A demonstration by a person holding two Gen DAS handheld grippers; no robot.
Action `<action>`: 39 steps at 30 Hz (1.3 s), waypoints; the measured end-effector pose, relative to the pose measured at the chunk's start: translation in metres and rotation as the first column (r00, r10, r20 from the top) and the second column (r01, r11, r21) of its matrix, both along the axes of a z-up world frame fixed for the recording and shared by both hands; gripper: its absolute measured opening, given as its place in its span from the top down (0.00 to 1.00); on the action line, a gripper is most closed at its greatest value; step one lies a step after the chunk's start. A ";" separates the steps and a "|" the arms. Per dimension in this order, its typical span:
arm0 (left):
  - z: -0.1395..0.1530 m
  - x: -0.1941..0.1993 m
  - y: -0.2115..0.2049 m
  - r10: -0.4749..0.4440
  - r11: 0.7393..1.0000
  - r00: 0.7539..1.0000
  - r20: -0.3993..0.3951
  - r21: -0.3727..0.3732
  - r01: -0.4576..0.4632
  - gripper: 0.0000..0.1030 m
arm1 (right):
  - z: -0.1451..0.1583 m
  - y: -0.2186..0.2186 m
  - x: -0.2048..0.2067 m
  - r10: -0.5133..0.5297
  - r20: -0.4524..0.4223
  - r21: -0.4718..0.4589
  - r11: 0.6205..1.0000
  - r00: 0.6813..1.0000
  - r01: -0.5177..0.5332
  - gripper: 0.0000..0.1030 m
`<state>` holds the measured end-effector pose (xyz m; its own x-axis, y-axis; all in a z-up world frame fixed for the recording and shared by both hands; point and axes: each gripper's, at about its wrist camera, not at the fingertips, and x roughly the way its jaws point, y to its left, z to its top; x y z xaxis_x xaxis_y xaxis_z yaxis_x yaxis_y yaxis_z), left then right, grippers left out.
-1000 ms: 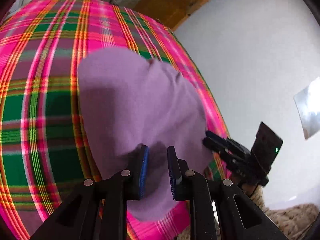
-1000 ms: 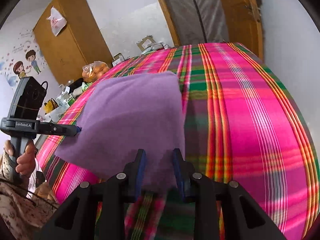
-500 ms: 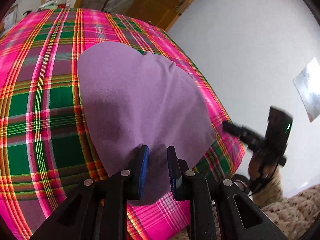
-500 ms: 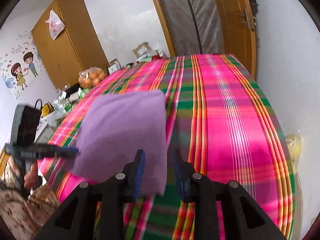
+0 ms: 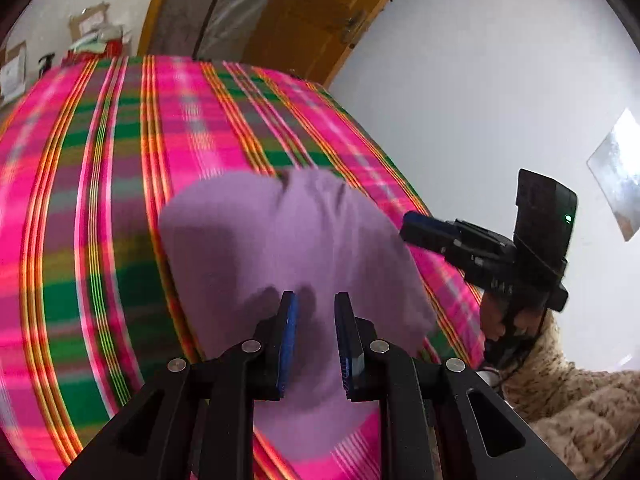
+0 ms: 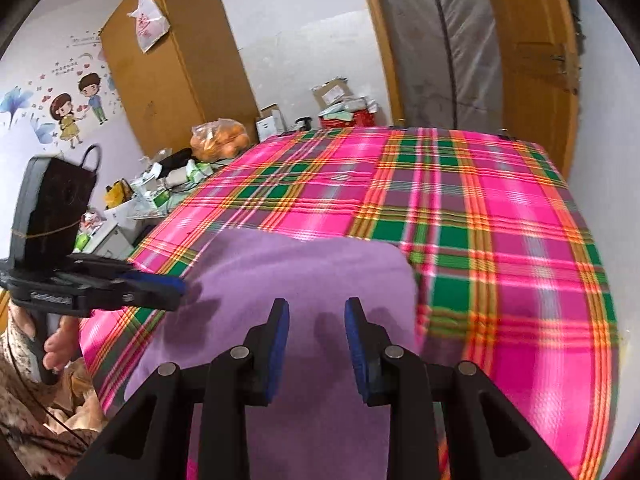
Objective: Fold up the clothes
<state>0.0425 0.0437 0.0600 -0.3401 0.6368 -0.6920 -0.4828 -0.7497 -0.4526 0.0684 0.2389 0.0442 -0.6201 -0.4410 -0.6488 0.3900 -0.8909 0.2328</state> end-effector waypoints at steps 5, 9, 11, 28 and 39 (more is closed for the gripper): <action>-0.006 -0.036 0.010 0.050 0.997 0.998 0.024 -0.056 -0.049 0.81 | -0.017 -0.004 -0.031 -0.006 0.065 0.008 1.000 0.998 0.005 0.71; -0.021 -0.054 0.001 0.083 0.997 0.991 0.101 -0.005 -0.083 0.81 | -0.034 -0.002 -0.046 -0.013 0.123 0.017 1.000 0.992 0.011 0.71; -0.027 -0.058 -0.001 0.083 0.996 0.990 0.117 0.017 -0.086 0.82 | -0.044 -0.005 -0.051 -0.003 0.162 0.038 0.999 0.987 -0.003 0.71; -0.030 -0.065 -0.006 0.087 0.995 0.985 0.147 0.044 -0.094 0.87 | -0.020 -0.013 -0.015 0.008 0.083 0.047 0.999 0.997 -0.012 0.70; -0.039 -0.065 -0.012 0.097 0.991 0.983 0.155 0.073 -0.109 0.87 | -0.043 -0.016 -0.008 -0.019 0.101 0.077 0.997 0.995 0.011 0.68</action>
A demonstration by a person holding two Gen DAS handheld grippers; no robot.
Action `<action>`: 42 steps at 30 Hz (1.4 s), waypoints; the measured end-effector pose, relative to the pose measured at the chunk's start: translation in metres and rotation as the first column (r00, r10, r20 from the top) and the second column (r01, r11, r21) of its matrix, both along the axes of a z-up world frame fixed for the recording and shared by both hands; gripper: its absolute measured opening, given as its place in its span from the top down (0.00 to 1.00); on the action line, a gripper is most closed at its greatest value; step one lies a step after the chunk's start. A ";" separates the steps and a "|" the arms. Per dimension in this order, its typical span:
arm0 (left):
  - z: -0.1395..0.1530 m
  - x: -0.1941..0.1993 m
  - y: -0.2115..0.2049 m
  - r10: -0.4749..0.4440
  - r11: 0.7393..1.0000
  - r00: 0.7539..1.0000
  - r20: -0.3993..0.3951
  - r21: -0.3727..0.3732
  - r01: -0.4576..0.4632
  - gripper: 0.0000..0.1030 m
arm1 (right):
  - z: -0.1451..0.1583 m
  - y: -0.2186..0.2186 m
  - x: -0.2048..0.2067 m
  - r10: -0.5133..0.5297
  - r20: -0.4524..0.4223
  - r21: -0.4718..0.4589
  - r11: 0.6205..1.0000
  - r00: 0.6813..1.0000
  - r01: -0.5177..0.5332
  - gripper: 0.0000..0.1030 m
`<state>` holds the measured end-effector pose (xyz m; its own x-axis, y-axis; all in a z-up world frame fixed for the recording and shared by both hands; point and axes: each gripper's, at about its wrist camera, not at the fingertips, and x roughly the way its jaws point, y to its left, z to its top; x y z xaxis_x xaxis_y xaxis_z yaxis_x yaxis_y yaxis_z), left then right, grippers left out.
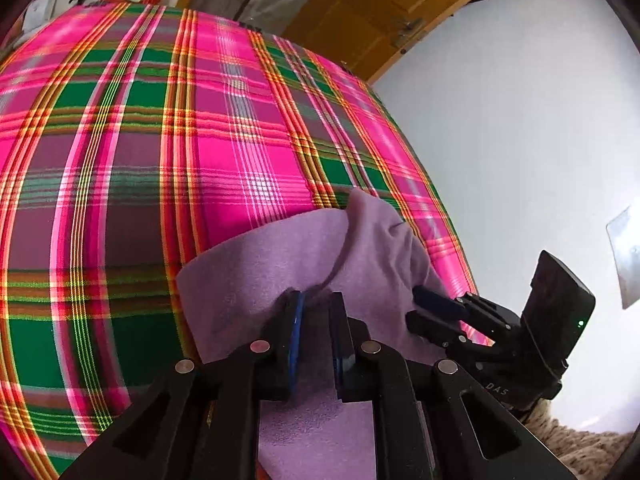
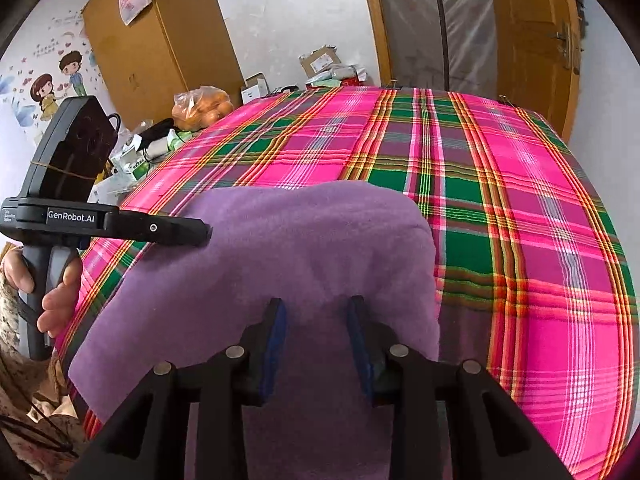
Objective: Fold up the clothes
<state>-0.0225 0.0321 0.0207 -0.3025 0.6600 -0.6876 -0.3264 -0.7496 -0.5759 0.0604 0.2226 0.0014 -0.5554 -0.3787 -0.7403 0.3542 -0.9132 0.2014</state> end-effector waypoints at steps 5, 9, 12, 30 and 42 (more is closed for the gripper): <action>0.010 0.009 0.000 0.018 1.000 1.000 -0.013 -0.024 -0.018 0.87 | 0.015 0.011 0.020 -0.012 -0.026 -0.040 0.999 1.000 0.011 0.68; 0.018 0.033 -0.011 0.010 0.999 0.999 -0.045 -0.031 -0.011 0.87 | 0.010 0.019 0.032 -0.010 -0.012 -0.070 0.997 1.000 0.009 0.68; 0.018 0.046 -0.017 -0.003 0.999 0.999 -0.044 -0.042 0.001 0.86 | -0.001 0.020 0.033 -0.029 -0.003 -0.093 0.995 1.000 0.028 0.68; 0.006 0.072 -0.001 -0.083 0.994 0.993 -0.079 -0.077 0.076 0.85 | -0.006 0.019 0.058 -0.016 0.000 -0.125 0.992 1.000 0.016 0.68; 0.008 0.055 -0.034 -0.005 1.000 1.000 0.002 0.005 0.005 0.75 | 0.002 0.076 0.031 -0.103 0.088 -0.202 0.972 0.991 0.119 0.52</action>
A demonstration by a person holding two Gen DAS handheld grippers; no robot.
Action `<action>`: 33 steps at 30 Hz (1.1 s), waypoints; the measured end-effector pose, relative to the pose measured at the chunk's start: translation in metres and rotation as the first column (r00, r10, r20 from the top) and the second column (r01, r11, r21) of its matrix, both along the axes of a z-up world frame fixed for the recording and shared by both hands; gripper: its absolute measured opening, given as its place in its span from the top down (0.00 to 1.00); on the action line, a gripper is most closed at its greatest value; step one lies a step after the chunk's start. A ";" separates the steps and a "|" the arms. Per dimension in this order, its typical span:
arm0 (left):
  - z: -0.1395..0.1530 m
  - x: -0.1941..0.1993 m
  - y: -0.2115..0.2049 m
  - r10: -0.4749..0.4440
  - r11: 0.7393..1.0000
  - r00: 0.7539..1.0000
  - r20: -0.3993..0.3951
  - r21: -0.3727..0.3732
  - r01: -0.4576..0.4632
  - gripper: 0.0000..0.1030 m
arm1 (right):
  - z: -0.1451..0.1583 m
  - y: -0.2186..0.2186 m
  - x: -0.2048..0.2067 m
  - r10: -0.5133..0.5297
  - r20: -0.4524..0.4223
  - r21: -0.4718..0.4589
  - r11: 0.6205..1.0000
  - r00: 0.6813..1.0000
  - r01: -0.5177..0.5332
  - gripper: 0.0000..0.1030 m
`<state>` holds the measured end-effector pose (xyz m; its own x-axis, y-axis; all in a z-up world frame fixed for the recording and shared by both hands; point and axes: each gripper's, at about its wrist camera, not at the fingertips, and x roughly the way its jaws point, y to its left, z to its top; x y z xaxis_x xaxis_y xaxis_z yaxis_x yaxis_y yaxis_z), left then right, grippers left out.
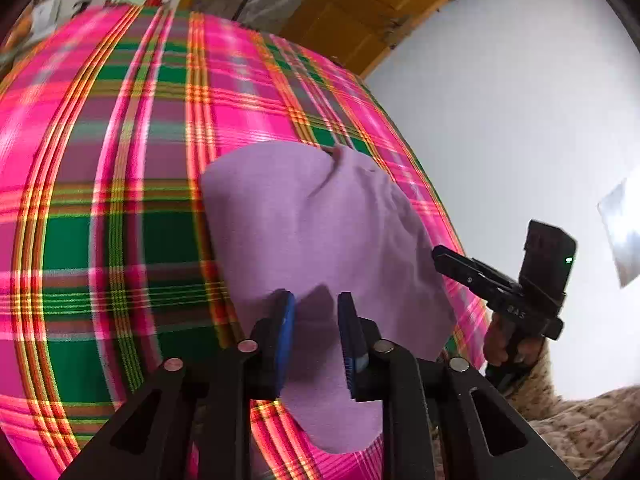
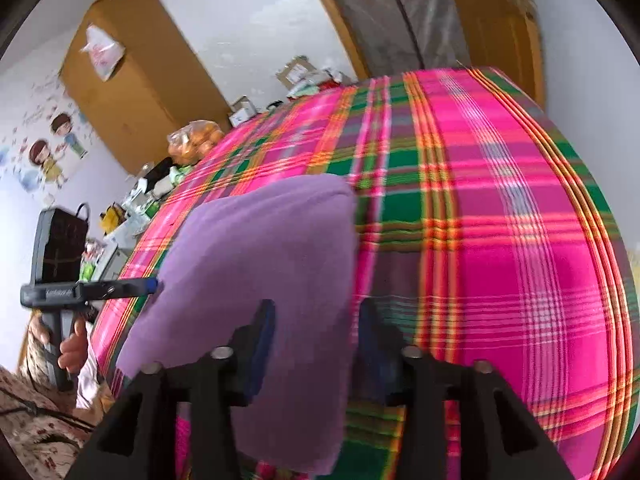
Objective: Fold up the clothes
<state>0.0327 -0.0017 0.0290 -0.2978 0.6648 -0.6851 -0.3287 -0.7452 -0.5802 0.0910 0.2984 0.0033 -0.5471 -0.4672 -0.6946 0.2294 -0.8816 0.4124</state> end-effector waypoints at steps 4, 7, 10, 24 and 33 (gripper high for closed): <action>0.000 -0.006 0.000 -0.002 0.999 1.000 -0.004 -0.036 0.002 0.62 | -0.016 0.018 -0.015 -0.004 0.088 -0.094 0.995 0.996 0.013 0.43; -0.003 -0.012 0.001 -0.002 1.000 1.000 0.020 -0.013 0.003 0.62 | -0.023 0.025 -0.019 0.008 0.119 -0.149 0.989 0.993 0.010 0.43; -0.008 -0.015 -0.005 0.004 0.999 0.998 0.064 0.034 -0.006 0.61 | -0.024 0.026 -0.023 0.039 0.129 -0.187 0.982 0.991 -0.014 0.42; -0.040 -0.026 -0.015 -0.031 0.989 0.962 0.270 0.145 -0.009 0.45 | -0.033 0.026 -0.048 0.194 0.183 -0.345 0.931 0.964 -0.122 0.40; -0.043 -0.029 -0.009 -0.076 0.979 0.950 0.302 0.203 0.014 0.45 | -0.030 -0.004 -0.071 0.293 0.184 -0.348 0.912 0.938 -0.217 0.28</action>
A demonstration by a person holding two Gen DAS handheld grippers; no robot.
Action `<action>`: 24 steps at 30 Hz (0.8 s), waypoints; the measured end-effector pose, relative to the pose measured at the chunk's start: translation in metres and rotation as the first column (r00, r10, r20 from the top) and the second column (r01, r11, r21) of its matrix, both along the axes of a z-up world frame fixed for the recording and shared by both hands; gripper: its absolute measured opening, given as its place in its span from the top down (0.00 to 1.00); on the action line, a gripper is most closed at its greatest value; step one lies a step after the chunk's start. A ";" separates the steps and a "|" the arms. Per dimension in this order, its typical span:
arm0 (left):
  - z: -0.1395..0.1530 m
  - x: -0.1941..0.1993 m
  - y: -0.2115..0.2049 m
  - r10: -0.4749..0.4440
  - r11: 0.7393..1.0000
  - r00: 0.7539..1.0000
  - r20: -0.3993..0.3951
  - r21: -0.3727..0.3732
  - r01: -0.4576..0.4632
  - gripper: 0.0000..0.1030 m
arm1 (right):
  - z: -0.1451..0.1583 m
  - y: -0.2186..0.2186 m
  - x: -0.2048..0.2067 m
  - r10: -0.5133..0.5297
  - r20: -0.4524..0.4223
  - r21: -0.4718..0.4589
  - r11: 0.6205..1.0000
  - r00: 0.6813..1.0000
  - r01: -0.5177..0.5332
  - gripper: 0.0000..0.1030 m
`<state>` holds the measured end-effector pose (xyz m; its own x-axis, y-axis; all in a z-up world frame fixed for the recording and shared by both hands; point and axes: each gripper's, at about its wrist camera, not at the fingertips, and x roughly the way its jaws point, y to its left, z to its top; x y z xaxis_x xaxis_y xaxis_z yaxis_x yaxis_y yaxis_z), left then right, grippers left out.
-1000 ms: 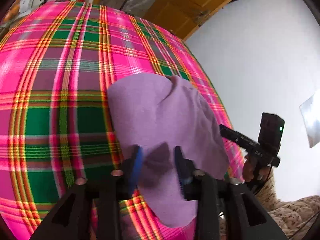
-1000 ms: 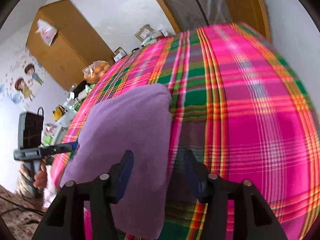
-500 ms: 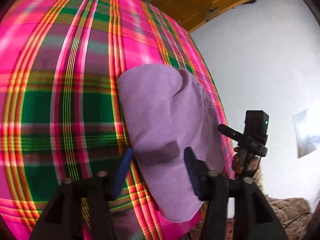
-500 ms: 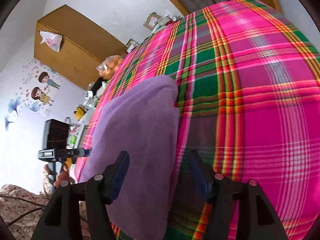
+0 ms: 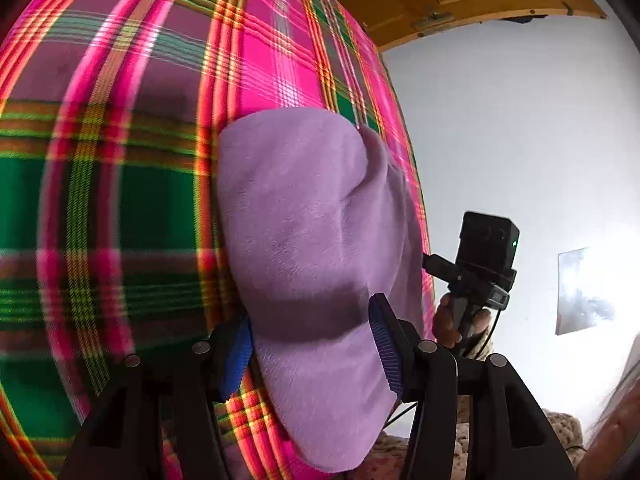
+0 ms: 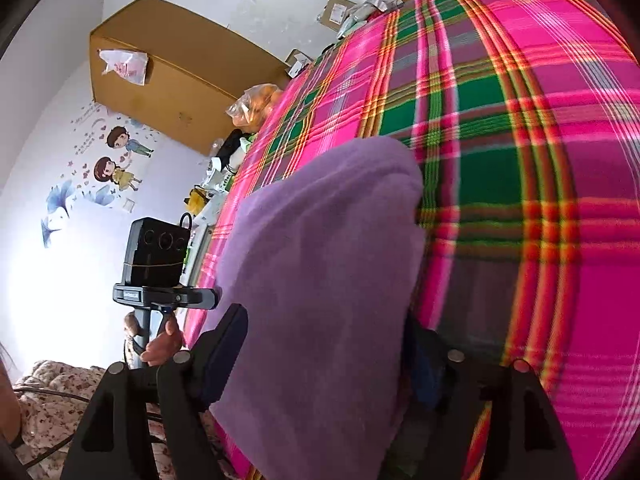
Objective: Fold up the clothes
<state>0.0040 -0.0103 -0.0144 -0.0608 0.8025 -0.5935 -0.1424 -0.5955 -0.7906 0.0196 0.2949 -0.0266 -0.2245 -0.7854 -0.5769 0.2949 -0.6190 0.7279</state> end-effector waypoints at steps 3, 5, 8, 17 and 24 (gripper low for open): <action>-0.001 0.002 0.002 -0.003 1.000 1.000 0.010 0.017 0.003 0.44 | 0.000 -0.003 -0.001 0.001 -0.010 0.011 1.000 1.000 -0.001 0.30; -0.002 0.002 0.002 -0.005 1.000 1.000 0.020 0.021 0.004 0.44 | -0.001 -0.002 -0.002 -0.009 -0.004 0.023 1.000 1.000 0.010 0.38; -0.002 0.005 0.007 0.000 1.000 1.000 0.024 0.011 0.000 0.45 | -0.006 0.000 -0.002 -0.046 0.015 0.055 0.997 0.999 0.045 0.59; 0.017 0.014 0.017 -0.021 0.988 0.998 -0.063 -0.156 0.011 0.51 | -0.003 -0.006 0.003 -0.057 -0.057 0.139 0.988 0.997 0.064 0.66; 0.019 0.020 0.023 -0.016 0.978 0.996 -0.089 -0.208 -0.002 0.56 | 0.005 -0.023 0.010 -0.047 -0.149 0.265 0.960 0.988 0.086 0.68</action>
<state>0.0240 0.0132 0.0051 -0.1163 0.6632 -0.7394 -0.2121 -0.7438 -0.6338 0.0298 0.2716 -0.0218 -0.3647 -0.5851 -0.7243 0.3330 -0.8084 0.4854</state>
